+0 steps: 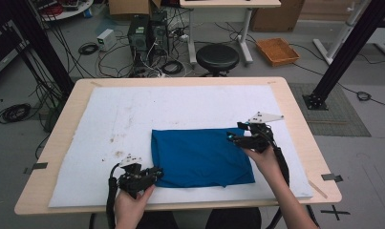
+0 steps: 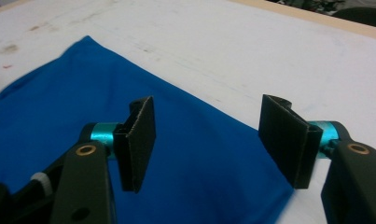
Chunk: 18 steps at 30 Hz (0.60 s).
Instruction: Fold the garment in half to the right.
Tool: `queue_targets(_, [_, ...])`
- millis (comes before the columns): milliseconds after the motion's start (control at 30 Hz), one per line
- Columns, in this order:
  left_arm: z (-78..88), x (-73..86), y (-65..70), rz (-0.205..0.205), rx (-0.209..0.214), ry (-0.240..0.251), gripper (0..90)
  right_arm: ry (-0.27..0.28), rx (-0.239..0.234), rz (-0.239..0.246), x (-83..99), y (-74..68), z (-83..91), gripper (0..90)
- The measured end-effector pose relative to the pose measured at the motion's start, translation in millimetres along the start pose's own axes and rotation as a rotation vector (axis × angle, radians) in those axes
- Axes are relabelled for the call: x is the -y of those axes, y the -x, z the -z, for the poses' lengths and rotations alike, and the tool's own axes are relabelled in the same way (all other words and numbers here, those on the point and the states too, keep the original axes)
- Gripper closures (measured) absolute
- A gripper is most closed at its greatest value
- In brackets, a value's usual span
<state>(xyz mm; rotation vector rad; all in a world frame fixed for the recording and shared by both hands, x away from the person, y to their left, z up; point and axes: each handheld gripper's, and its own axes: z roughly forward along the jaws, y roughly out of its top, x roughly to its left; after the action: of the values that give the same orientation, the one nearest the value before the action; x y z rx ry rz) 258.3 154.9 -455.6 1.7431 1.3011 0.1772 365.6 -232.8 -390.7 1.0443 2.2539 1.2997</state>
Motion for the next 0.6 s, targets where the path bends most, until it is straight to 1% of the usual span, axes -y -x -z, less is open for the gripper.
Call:
queue_targets(33, [-0.8,-0.2,1.3,-0.006,-0.008,0.001,74.8,-0.001,-0.005,0.002,-2.4,-3.1,-3.0,39.1])
queue_targets(133, [-1.9,-0.8,2.0,-0.01,-0.01,-0.001,77.2,0.005,-0.034,0.013,-14.2,-18.6,-18.5,45.8])
queue_targets(200, [-2.0,-0.8,2.0,-0.012,-0.009,0.002,77.7,0.003,-0.042,0.022,-22.7,-30.0,-31.9,50.1])
queue_targets(233, [-1.9,-0.7,2.0,-0.014,-0.011,0.0,77.7,-0.007,-0.043,0.03,-27.4,-36.4,-38.9,52.2])
queue_targets(300, [-2.0,-0.6,2.0,-0.015,-0.008,0.003,77.9,-0.018,-0.054,0.049,-37.1,-48.1,-54.7,54.4])
queue_targets(367, [-2.0,-0.5,1.8,-0.009,-0.005,0.006,78.0,-0.025,-0.081,0.043,-46.5,-58.6,-69.8,56.2])
queue_targets(467, [-1.7,-0.2,1.3,-0.009,-0.004,0.008,77.9,-0.042,-0.101,0.057,-60.8,-73.6,-92.5,57.0])
queue_targets(500, [-1.7,0.0,1.4,-0.009,-0.003,0.01,77.9,-0.047,-0.109,0.051,-65.0,-78.6,-99.8,57.1])
queue_targets(533, [-1.2,0.0,0.7,-0.018,-0.001,0.005,78.0,-0.055,-0.114,0.052,-69.0,-83.2,-107.4,57.1])
queue_targets(600, [-1.1,0.0,0.3,-0.016,-0.002,0.008,78.0,-0.078,-0.125,0.058,-75.4,-92.2,-123.4,57.7])
